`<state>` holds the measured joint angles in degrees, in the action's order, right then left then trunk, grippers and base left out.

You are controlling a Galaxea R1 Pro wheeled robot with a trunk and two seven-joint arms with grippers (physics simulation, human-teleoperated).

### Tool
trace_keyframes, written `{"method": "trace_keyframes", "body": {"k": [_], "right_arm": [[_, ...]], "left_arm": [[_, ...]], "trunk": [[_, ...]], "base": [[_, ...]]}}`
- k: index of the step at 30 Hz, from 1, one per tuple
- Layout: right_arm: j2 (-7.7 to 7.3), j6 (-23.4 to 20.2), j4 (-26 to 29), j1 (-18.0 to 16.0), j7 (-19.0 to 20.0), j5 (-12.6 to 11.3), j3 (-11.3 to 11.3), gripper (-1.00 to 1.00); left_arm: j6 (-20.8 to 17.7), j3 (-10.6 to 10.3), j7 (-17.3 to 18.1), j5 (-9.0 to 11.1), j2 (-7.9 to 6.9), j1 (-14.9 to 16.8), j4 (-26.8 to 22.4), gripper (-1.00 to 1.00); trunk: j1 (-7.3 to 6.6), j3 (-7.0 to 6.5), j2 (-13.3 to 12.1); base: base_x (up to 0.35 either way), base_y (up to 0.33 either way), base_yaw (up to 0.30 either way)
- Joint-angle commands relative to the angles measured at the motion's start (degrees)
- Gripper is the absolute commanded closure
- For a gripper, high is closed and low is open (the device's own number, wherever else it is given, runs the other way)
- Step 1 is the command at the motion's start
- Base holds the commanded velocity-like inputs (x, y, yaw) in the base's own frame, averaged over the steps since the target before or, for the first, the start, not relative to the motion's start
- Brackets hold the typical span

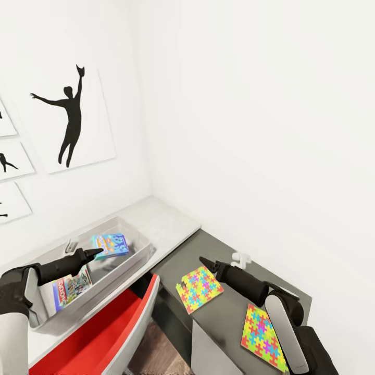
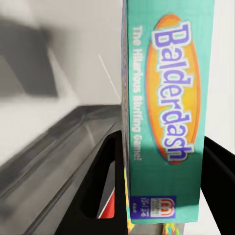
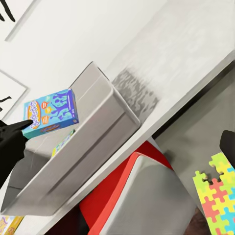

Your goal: Put all the toys in the child's room - the three board games (two on the bed and one on the table), the two jigsaw puzzles on the table, and the tennis ball on the table - inside the toy box on the table in the child's room.

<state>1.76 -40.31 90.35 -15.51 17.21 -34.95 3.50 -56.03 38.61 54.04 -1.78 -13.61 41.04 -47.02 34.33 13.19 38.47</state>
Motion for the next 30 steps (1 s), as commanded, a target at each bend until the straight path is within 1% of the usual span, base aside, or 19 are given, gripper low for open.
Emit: {"method": "trace_keyframes", "body": {"k": [1,5,8,11,17,21,30], "right_arm": [[0.02,-0.3,0.1,0.0,0.2,0.0,-0.1,-1.0],[0.0,-0.3,0.1,0.0,0.5,0.0,-0.1,-1.0],[0.02,-0.3,0.1,0.0,0.8,0.0,-0.1,-1.0],[0.0,-0.3,0.1,0.0,0.8,0.0,-0.1,-1.0],[-0.01,-0.3,0.1,0.0,0.9,0.0,-0.1,-1.0],[-0.01,-0.3,0.1,0.0,0.9,0.0,-0.1,-1.0],[-0.01,-0.3,0.2,0.0,0.9,0.0,-0.1,-1.0]], "left_arm": [[-0.3,0.2,-0.5,0.4,0.04,0.3,0.0,1.0],[0.2,0.2,-3.7,2.4,0.0,0.5,0.0,1.0],[0.6,0.1,-5.8,4.8,-0.01,0.6,0.0,1.0],[0.8,0.1,-7.6,6.6,0.03,0.6,0.0,1.0],[1.6,0.1,-10.3,7.8,0.07,0.6,0.0,1.0],[1.8,0.1,-10.6,8.4,0.28,0.9,0.0,1.0],[1.8,0.1,-10.6,8.5,0.66,1.2,0.0,1.0]], "trunk": [[0.01,0.19,0.1],[0.01,0.56,0.1],[0.01,0.84,0.1],[0.01,1.12,0.1],[0.01,1.68,0.1],[0.01,2.05,0.1],[0.01,2.89,0.1]], "base": [[0.0,0.0,0.0],[0.0,0.0,0.0],[0.0,0.0,0.0],[0.0,0.0,0.0],[0.0,0.0,0.0],[0.0,0.0,0.0],[0.0,0.0,0.0]]}}
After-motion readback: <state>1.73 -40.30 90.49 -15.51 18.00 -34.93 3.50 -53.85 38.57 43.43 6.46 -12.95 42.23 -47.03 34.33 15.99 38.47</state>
